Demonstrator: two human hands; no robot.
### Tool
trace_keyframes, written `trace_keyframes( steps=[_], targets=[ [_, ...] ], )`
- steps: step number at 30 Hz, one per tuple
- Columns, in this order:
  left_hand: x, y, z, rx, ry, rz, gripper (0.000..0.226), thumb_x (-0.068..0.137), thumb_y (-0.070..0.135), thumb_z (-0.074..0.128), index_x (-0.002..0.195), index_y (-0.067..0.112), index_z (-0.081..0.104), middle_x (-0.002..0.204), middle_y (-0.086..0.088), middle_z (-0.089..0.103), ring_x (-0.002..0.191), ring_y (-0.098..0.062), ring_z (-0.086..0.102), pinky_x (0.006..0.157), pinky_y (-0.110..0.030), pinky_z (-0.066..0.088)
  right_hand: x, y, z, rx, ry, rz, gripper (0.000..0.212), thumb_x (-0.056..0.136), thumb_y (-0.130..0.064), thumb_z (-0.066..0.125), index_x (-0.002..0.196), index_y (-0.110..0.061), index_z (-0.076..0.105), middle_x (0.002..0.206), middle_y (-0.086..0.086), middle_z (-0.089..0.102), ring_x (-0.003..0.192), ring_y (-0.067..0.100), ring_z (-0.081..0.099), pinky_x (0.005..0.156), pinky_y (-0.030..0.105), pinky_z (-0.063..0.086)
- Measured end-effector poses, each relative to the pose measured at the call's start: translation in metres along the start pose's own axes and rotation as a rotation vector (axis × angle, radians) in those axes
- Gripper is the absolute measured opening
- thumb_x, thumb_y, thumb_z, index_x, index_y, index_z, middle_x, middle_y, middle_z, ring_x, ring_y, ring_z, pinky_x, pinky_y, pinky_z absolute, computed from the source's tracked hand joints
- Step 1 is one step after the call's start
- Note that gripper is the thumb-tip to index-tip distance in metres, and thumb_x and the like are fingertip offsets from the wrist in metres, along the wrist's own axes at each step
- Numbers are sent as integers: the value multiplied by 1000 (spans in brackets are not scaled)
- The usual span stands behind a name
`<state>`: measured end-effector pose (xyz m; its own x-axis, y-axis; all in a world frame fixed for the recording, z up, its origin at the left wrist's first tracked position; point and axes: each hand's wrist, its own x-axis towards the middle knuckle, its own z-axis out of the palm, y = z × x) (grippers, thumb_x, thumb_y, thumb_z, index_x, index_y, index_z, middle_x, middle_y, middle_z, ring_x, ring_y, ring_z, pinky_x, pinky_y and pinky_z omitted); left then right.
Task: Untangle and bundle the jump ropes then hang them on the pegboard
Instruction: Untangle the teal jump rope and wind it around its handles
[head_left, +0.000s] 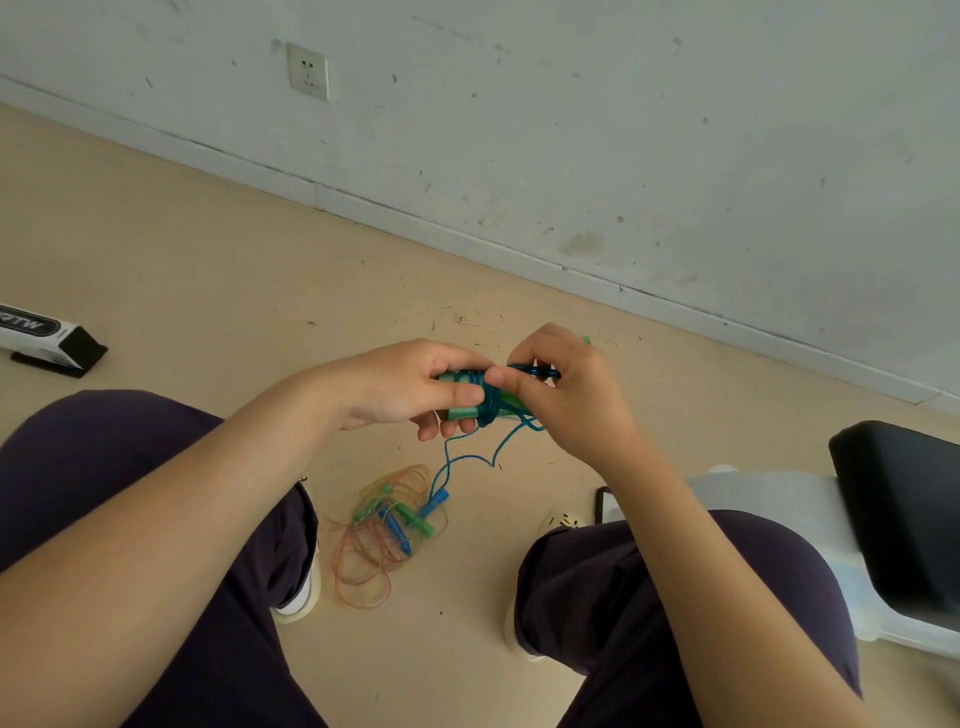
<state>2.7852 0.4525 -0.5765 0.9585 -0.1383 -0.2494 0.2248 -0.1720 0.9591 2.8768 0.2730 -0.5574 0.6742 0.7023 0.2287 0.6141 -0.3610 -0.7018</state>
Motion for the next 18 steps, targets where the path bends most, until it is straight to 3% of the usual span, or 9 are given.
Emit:
trace_keyframes(
  steps=[6,9,12,15,18],
  targets=[
    [0,-2,1,-57,-16,-52,25,104,14,50,124,23,62,83,-5,67,66,-10,58,53,-23,45,2,3,3,-3,-53,90,28,85,-31,75,71,-14,57,65,-8,48,58,2,42,54,15,32],
    [0,-2,3,-100,-4,-102,19,100,28,58,117,28,66,77,1,66,64,-9,54,51,-19,41,3,5,6,50,-61,134,29,86,-31,74,71,-13,57,60,-8,46,53,3,39,52,17,31],
    [1,-3,8,-8,32,-77,27,89,43,71,111,28,68,76,4,67,62,-9,56,49,-19,42,4,6,10,97,-97,181,28,86,-32,74,69,-17,57,59,-10,48,51,1,40,53,17,33],
    [1,-4,10,3,16,-47,21,88,29,74,107,23,67,82,1,70,67,-15,66,50,-23,47,4,7,8,214,-153,258,26,80,-34,79,75,-17,60,59,-11,54,52,0,46,52,17,39],
    [-1,-4,9,-5,-3,-4,26,88,11,75,111,15,66,84,1,72,73,-20,71,54,-26,52,4,8,1,400,-206,308,35,76,-27,83,85,-15,51,66,1,57,61,13,52,60,27,44]
  ],
)
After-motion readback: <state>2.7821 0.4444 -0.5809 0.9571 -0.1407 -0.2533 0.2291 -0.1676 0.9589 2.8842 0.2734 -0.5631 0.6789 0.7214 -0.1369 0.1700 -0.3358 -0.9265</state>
